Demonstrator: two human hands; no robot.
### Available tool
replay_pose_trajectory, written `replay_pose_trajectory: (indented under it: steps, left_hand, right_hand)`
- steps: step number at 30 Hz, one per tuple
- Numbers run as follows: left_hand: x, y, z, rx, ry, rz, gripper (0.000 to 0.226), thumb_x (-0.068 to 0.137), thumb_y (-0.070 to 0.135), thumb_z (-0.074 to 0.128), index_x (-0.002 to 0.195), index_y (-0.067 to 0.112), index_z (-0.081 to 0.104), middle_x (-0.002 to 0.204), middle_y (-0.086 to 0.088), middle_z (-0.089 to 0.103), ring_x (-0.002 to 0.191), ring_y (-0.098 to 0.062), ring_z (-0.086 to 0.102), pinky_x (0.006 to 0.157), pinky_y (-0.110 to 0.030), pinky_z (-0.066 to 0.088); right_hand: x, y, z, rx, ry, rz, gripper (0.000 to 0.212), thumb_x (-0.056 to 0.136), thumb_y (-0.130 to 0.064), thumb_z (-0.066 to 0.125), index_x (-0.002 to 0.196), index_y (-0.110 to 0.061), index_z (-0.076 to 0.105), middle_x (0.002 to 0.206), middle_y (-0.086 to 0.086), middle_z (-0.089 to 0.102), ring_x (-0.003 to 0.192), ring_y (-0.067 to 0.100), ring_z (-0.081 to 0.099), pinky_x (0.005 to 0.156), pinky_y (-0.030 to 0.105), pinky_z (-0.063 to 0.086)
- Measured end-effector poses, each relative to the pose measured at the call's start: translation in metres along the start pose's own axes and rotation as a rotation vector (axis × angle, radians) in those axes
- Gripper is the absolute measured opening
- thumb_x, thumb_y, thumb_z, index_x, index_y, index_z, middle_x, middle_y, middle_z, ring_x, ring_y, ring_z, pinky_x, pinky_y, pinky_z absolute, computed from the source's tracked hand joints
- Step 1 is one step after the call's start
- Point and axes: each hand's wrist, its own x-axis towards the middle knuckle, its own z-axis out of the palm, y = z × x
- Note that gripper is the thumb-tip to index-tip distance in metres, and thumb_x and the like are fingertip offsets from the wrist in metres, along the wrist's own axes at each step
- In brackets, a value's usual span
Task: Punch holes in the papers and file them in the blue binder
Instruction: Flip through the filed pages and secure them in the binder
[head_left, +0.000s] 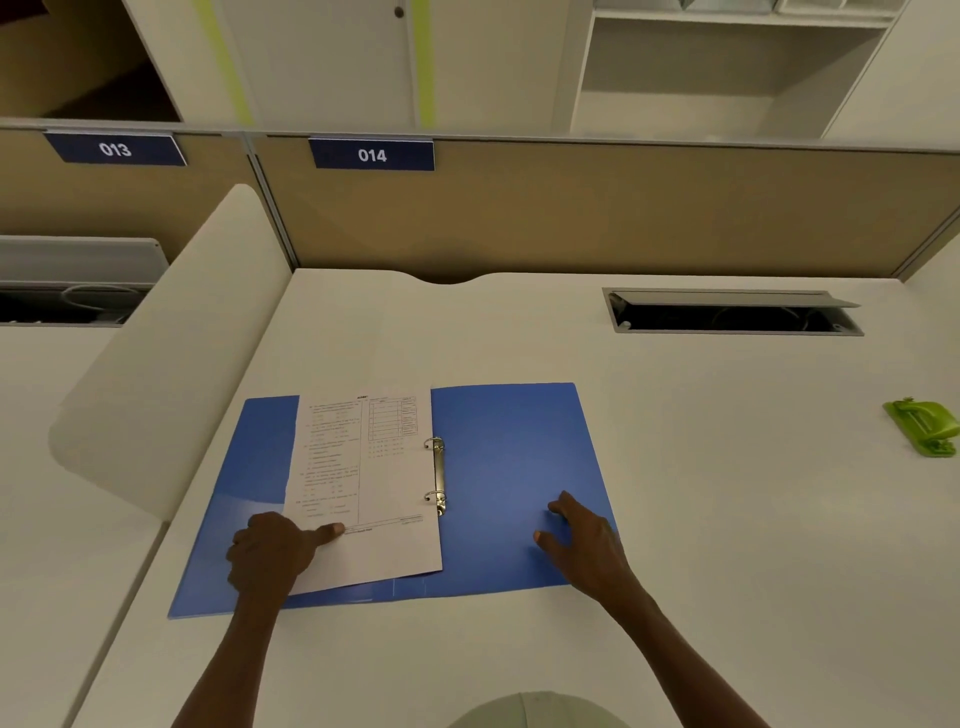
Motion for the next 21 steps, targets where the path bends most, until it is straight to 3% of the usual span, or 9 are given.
replay_pose_trajectory:
  steps: [3,5,8,11,17,21]
  left_hand:
    - [0.001,0.005,0.001,0.050,0.029,-0.003,0.073,0.067,0.057,0.076,0.103,-0.002,0.052,0.104,-0.023,0.060,0.101,-0.037,0.058,0.090,-0.044,0.049]
    - [-0.002,0.011,0.007,0.075,0.041,-0.049,0.080,0.067,0.059,0.075,0.112,-0.001,0.046,0.115,-0.025,0.053,0.111,-0.038,0.051,0.094,-0.046,0.045]
    - [-0.005,0.018,0.019,-0.006,0.027,-0.135,0.103,0.060,0.067,0.074,0.126,-0.001,0.034,0.134,-0.028,0.035,0.128,-0.045,0.036,0.104,-0.056,0.035]
    - [-0.002,0.021,0.029,-0.016,0.029,-0.176,0.116,0.049,0.074,0.074,0.127,0.000,0.031,0.137,-0.027,0.031,0.131,-0.046,0.031,0.106,-0.060,0.029]
    - [0.012,0.025,0.028,-0.024,0.009,-0.224,0.117,0.042,0.072,0.079,0.123,0.001,0.033,0.132,-0.026,0.040,0.125,-0.042,0.040,0.104,-0.058,0.033]
    - [0.012,0.031,0.028,-0.005,-0.030,-0.193,0.103,0.050,0.067,0.080,0.122,0.005,0.038,0.129,-0.023,0.045,0.122,-0.040,0.044,0.103,-0.057,0.034]
  right_hand:
    - [-0.003,0.003,0.008,-0.122,-0.043,-0.013,0.057,0.089,-0.044,0.059,0.138,-0.020,0.041,0.159,0.002,0.020,0.139,0.022,0.036,0.110,0.033,0.034]
    - [-0.005,0.006,0.012,-0.168,-0.042,-0.024,0.063,0.088,-0.047,0.058,0.142,-0.023,0.035,0.161,0.003,0.004,0.146,0.022,0.020,0.114,0.033,0.026]
    - [-0.005,0.009,0.014,-0.147,-0.028,-0.035,0.066,0.087,-0.049,0.059,0.143,-0.024,0.034,0.162,0.003,0.001,0.148,0.022,0.015,0.116,0.034,0.023]
    - [-0.005,0.012,0.016,-0.146,-0.019,-0.038,0.066,0.087,-0.050,0.058,0.143,-0.025,0.034,0.162,0.002,0.001,0.148,0.021,0.013,0.117,0.033,0.022]
    - [-0.002,0.014,0.021,-0.182,-0.013,-0.035,0.066,0.088,-0.052,0.055,0.143,-0.026,0.031,0.162,0.000,0.000,0.149,0.019,0.008,0.116,0.032,0.021]
    - [-0.002,0.014,0.024,-0.186,-0.011,-0.032,0.066,0.089,-0.053,0.053,0.144,-0.027,0.028,0.162,-0.001,-0.001,0.149,0.019,0.005,0.117,0.033,0.018]
